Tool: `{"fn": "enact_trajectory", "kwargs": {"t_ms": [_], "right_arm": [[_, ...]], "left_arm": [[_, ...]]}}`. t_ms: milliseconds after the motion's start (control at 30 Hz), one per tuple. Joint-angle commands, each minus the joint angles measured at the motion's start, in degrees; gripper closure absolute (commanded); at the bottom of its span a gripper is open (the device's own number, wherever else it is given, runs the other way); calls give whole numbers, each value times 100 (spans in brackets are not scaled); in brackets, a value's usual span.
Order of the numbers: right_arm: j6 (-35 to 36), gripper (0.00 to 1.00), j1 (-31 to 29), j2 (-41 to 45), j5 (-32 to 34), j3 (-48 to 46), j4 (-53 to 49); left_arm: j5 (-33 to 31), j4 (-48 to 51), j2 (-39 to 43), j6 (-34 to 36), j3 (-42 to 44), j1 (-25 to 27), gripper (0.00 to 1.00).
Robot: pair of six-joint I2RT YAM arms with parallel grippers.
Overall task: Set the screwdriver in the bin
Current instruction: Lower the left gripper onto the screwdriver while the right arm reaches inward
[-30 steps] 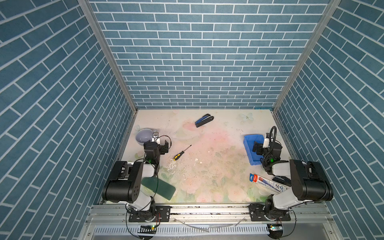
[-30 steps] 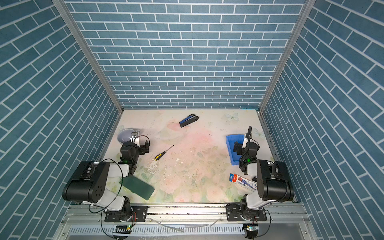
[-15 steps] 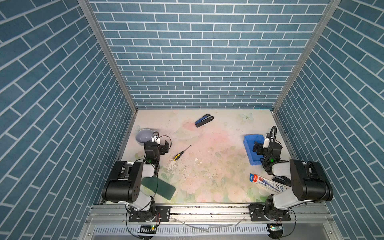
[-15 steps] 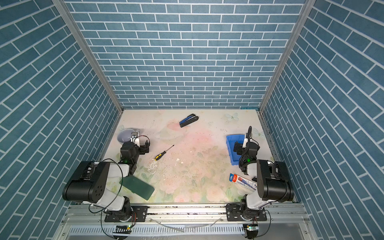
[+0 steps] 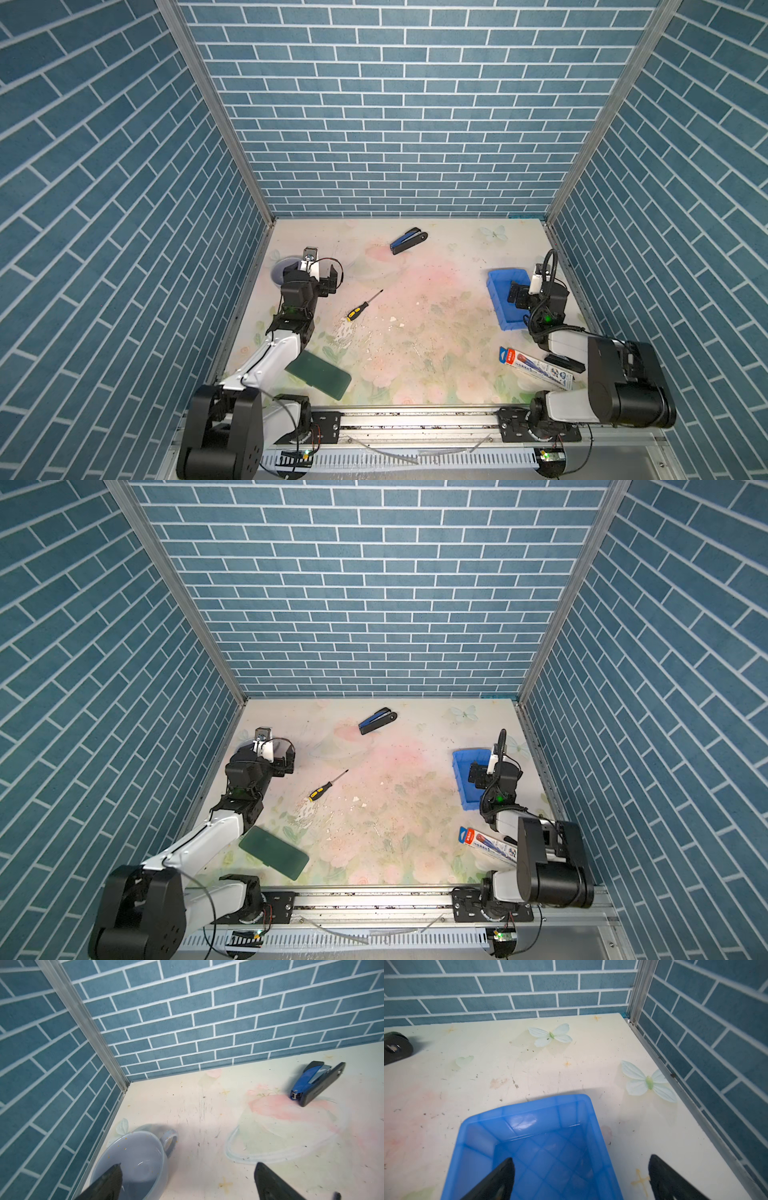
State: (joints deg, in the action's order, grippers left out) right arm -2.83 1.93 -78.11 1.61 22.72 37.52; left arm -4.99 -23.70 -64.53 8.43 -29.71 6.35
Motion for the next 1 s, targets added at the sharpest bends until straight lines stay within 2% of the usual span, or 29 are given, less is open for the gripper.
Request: {"fn": "enact_trajectory", "kwargs": {"t_ms": [0, 233, 367, 500, 733, 967], "right_arm": [[-321, 1, 3, 512, -207, 396, -1057], [-720, 1, -70, 1437, -520, 878, -2848], [-953, 1, -182, 1814, -851, 1131, -3568], [-983, 1, -560, 2027, -830, 1301, -3992], [-1071, 1, -1741, 1617, -859, 1761, -4321], [-1899, 1, -2623, 759, -295, 2359, -4472]], "left_arm": [[310, 1485, 316, 272, -292, 134, 0], [472, 3268, 647, 641, -944, 477, 0], [558, 4147, 481, 842, -1370, 705, 0], [532, 4833, 43, 947, -1788, 962, 0], [525, 5412, -711, 1178, -2133, 1355, 0], [521, 5975, -1379, 1267, -2370, 1446, 0]]}}
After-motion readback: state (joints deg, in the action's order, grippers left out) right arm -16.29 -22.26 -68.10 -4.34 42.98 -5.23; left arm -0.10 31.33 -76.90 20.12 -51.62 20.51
